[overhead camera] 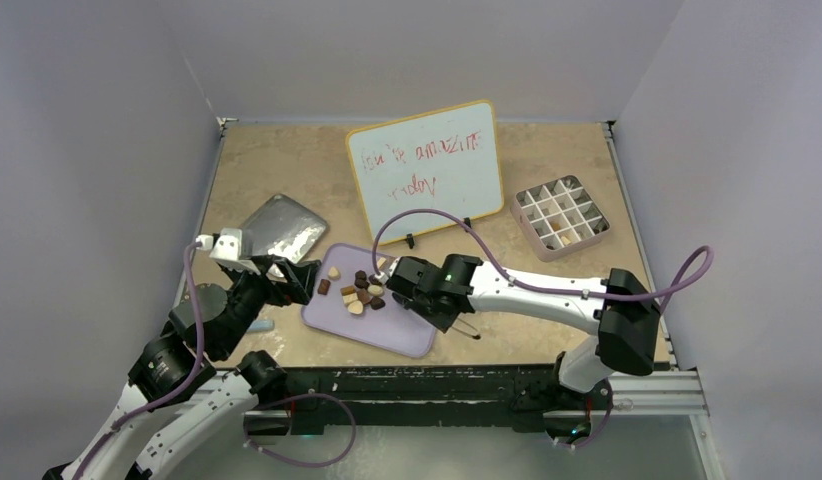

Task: Pack the chocolate
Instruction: Pick up the fake chocolate from the plate.

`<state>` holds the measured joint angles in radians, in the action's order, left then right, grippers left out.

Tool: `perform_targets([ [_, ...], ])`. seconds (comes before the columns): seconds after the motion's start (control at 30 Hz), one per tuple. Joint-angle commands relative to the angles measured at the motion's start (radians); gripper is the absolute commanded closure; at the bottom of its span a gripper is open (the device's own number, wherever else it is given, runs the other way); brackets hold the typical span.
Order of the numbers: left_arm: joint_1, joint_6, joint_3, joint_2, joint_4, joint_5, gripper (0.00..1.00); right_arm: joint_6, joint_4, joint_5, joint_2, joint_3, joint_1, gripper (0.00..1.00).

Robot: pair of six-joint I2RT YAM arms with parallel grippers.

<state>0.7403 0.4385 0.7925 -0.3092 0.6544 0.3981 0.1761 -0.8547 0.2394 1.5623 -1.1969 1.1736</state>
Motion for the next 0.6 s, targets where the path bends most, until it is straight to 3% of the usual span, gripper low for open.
perform_targets([
  [0.0,0.000,0.016,0.006,-0.006,-0.015,0.017,0.01,0.017,-0.013,0.016,-0.049,-0.023,-0.024,0.78],
  [0.57,0.000,0.019,0.008,0.002,-0.013,0.012,0.00,0.134,-0.052,0.071,-0.171,-0.063,-0.227,0.80],
])
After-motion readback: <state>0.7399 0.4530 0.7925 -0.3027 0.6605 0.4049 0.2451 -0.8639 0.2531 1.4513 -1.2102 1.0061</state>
